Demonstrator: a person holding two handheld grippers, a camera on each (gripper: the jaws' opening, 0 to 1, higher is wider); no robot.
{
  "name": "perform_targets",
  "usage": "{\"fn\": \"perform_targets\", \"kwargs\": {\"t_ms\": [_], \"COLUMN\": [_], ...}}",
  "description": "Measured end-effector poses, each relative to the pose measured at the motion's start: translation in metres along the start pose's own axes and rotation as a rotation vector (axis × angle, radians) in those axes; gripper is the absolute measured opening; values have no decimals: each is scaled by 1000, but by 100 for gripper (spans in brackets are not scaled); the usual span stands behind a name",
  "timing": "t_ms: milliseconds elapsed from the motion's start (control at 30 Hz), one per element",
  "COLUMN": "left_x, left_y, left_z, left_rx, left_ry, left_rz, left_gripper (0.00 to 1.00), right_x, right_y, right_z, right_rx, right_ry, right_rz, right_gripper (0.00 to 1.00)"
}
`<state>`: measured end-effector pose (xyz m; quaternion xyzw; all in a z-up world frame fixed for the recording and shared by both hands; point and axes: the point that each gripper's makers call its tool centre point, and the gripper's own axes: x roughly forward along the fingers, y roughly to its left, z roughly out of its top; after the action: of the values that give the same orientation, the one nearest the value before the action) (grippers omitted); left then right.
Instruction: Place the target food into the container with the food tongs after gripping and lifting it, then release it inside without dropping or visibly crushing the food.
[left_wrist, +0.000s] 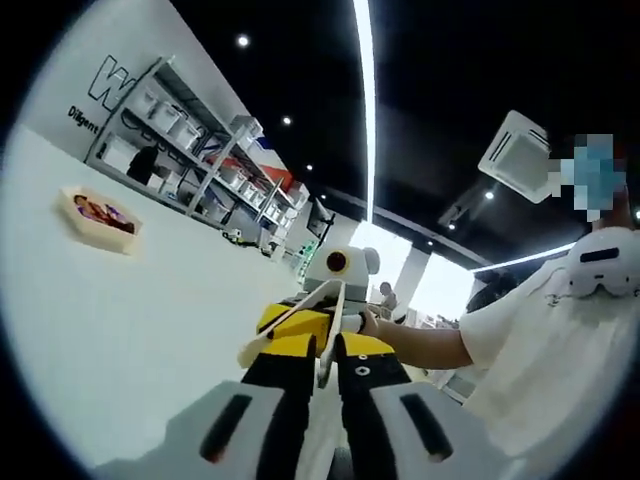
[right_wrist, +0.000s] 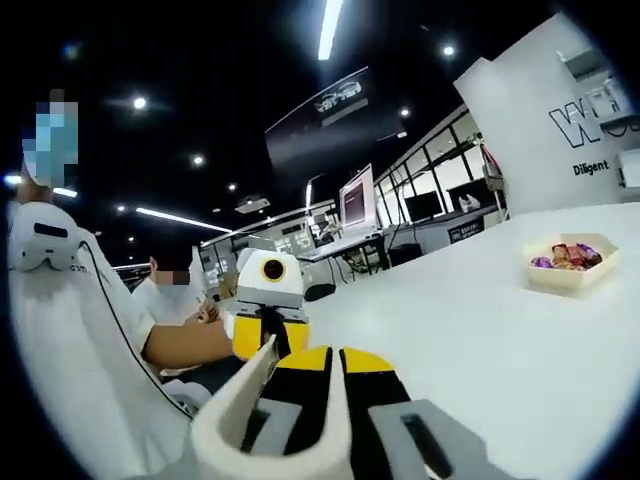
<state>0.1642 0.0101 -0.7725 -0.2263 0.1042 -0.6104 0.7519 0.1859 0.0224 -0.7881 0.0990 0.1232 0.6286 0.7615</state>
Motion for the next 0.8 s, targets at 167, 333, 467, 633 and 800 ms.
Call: {"fn": "perform_targets", "kwargs": {"t_ms": [167, 333, 467, 633, 800], "left_x": [1, 1, 1, 0, -3], "left_y": [-5, -12, -13, -10, -7], "left_z": [4, 3, 2, 9, 9], "left_rx": [32, 46, 50, 65, 70], "left_ry": [-6, -1, 5, 0, 10], "left_rz": [-20, -60, -66, -61, -60], "left_gripper": [4, 2, 2, 2, 2], "right_x": [0, 0, -1, -3, -8], "right_y": [1, 10, 10, 9, 11], "right_z": [2, 0, -2, -4, -10], "right_rx": [28, -34, -52, -40, -63], "right_ry": [-5, -1, -2, -13, -12], "right_rz": [9, 51, 50, 60, 55], "right_gripper": [0, 0, 0, 0, 2]}}
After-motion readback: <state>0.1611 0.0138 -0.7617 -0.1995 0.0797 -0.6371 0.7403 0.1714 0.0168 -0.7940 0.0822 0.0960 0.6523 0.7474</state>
